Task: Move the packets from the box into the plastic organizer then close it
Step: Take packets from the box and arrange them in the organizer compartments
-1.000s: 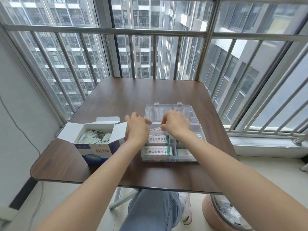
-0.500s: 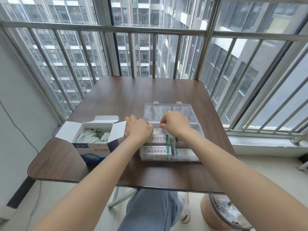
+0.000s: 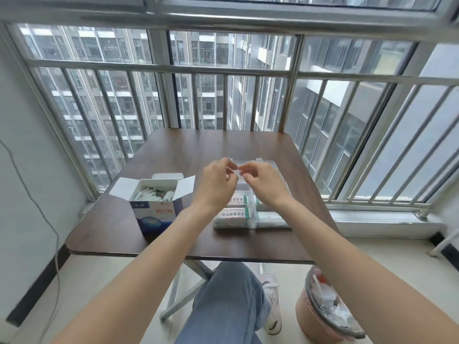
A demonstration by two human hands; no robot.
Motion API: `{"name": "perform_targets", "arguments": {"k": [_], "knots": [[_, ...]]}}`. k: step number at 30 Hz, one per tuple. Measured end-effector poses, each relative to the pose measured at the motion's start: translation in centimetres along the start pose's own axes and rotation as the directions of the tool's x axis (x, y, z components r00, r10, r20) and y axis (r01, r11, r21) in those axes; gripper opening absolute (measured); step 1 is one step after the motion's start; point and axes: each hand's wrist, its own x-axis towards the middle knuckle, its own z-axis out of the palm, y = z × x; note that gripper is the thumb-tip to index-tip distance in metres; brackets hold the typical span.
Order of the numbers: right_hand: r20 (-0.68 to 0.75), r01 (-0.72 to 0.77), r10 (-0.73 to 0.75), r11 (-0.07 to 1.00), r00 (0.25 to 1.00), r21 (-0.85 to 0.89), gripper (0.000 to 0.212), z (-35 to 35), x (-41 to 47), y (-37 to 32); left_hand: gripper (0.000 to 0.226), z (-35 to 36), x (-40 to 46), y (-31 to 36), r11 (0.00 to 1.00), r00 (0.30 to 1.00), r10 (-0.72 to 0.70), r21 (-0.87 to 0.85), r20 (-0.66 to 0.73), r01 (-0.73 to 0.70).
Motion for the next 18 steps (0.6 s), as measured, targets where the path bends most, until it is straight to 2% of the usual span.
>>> {"name": "perform_targets", "arguments": {"k": [3,5,7,9,12,14,18], "knots": [[0.009,0.105,-0.105,0.994,0.994,0.001,0.029,0.2,-1.3,-2.3,0.019,-3.0,-1.6,-0.9,0.998,0.993,0.057,0.037,-0.106,-0.053],[0.067,0.190,-0.187,0.981,0.980,-0.043,0.030,1.0,-1.9,-3.7,0.027,-5.1,-2.1,-2.6,0.990,0.993,0.047,0.137,-0.109,-0.032],[0.149,0.287,-0.269,0.950,0.952,-0.121,0.032,2.2,-2.2,-4.9,0.044,-7.2,-2.5,-4.8,0.960,0.998,-0.045,0.274,-0.043,0.055],[0.238,0.357,-0.308,0.913,0.921,-0.200,0.034,3.4,-2.2,-6.1,0.060,-9.1,-2.7,-6.7,0.895,0.986,-0.147,0.434,0.080,0.098],[0.327,0.396,-0.301,0.874,0.896,-0.280,0.036,5.0,-2.0,-7.8,0.080,-11.1,-3.0,-8.9,0.813,0.927,-0.235,0.583,0.293,0.022],[0.340,0.394,-0.290,0.871,0.895,-0.294,0.035,5.6,-1.7,-8.4,0.085,-11.7,-3.3,-9.6,0.800,0.915,-0.208,0.598,0.347,-0.045],[0.288,0.386,-0.300,0.867,0.909,-0.316,0.026,6.5,-1.2,-8.9,0.081,-12.6,-4.5,-10.1,0.859,0.955,-0.043,0.499,0.292,-0.114]]}}
